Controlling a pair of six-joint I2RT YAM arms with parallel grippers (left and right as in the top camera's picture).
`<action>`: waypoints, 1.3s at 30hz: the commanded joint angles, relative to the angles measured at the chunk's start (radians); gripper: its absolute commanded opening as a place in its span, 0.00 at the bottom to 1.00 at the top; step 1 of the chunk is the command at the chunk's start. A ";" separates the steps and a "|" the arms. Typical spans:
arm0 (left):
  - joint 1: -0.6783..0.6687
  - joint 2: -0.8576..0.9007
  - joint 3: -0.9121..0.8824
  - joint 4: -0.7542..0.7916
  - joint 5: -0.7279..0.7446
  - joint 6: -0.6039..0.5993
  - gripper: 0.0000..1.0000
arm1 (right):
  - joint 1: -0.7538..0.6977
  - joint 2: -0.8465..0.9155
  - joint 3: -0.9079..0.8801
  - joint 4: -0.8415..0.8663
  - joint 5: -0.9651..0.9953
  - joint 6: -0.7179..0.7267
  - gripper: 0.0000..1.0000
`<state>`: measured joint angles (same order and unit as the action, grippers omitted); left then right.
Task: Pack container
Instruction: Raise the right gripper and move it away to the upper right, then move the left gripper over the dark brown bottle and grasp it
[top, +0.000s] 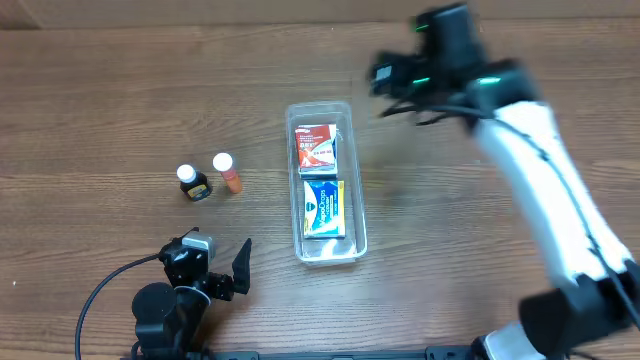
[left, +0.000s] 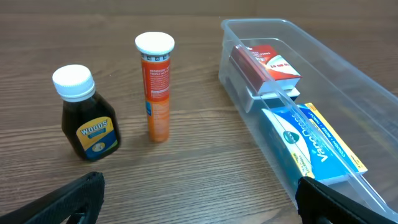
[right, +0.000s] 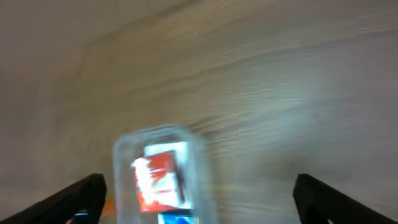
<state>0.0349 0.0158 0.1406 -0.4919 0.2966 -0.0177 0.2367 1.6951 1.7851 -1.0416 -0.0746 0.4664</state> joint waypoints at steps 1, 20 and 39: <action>0.004 -0.009 -0.002 0.062 -0.053 0.026 1.00 | -0.176 -0.074 0.026 -0.116 -0.049 0.115 1.00; 0.004 0.024 0.164 0.103 -0.120 -0.298 1.00 | -0.563 -0.076 0.021 -0.336 -0.222 0.106 1.00; 0.004 1.213 1.447 -0.658 -0.409 -0.138 1.00 | -0.563 -0.076 0.021 -0.333 -0.222 0.107 1.00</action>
<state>0.0349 1.1168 1.4765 -1.0752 -0.0719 -0.2333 -0.3256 1.6253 1.7969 -1.3788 -0.2920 0.5755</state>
